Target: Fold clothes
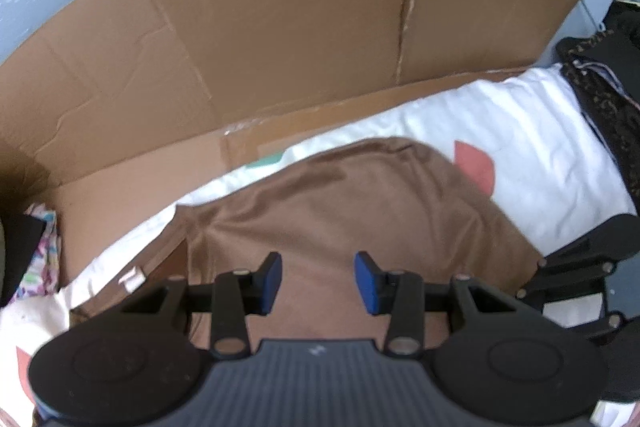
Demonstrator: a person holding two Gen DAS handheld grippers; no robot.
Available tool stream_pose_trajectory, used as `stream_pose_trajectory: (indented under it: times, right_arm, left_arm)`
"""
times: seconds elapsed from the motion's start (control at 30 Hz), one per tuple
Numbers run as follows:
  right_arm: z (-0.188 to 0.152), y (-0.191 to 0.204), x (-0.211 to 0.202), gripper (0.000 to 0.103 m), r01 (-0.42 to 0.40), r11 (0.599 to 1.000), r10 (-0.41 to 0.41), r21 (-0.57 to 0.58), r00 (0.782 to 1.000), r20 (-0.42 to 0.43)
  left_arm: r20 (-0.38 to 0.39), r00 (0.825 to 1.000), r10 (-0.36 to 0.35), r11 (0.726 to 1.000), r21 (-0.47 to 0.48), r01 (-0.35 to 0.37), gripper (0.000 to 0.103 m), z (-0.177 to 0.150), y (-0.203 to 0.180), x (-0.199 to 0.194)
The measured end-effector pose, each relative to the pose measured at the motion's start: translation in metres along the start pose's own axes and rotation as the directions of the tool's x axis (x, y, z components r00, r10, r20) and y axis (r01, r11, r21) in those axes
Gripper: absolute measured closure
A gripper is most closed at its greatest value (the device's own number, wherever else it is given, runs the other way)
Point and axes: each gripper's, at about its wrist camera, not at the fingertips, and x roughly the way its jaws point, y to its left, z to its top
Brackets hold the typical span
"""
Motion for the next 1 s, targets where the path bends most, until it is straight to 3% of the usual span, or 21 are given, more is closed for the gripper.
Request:
stream_pose_trajectory:
  times: [0.07, 0.13, 0.23, 0.43, 0.73, 1.0]
  right_arm:
    - [-0.002, -0.001, 0.002, 0.079, -0.014, 1.0, 0.014, 0.02, 1.0, -0.015]
    - [-0.003, -0.002, 0.001, 0.07, -0.026, 0.999, 0.027, 0.034, 0.999, -0.018]
    - [-0.006, -0.001, -0.012, 0.07, -0.019, 0.999, 0.019, 0.029, 1.0, -0.005]
    - [-0.021, -0.023, -0.03, 0.065, 0.073, 0.993, -0.076, 0.095, 0.997, 0.024]
    - [-0.043, -0.057, -0.057, 0.065, 0.203, 0.959, -0.218, 0.197, 0.974, 0.056]
    - [-0.051, -0.08, -0.038, 0.065, 0.165, 0.933, -0.18, 0.319, 0.983, 0.02]
  left_arm:
    - [-0.008, 1.0, 0.001, 1.0, -0.001, -0.001, 0.06, -0.003, 0.003, 0.001]
    - [-0.012, 1.0, -0.003, 1.0, 0.0, 0.003, 0.06, -0.003, 0.002, 0.001]
    - [-0.014, 1.0, -0.015, 1.0, 0.008, 0.015, 0.06, 0.0, -0.003, 0.003]
    - [0.004, 0.999, -0.046, 0.997, 0.063, 0.046, 0.06, 0.009, -0.027, 0.004]
    - [0.005, 0.997, -0.082, 0.987, 0.136, 0.081, 0.06, 0.014, -0.057, 0.01]
    - [-0.01, 0.996, -0.085, 0.988, 0.127, 0.086, 0.06, 0.011, -0.053, 0.012]
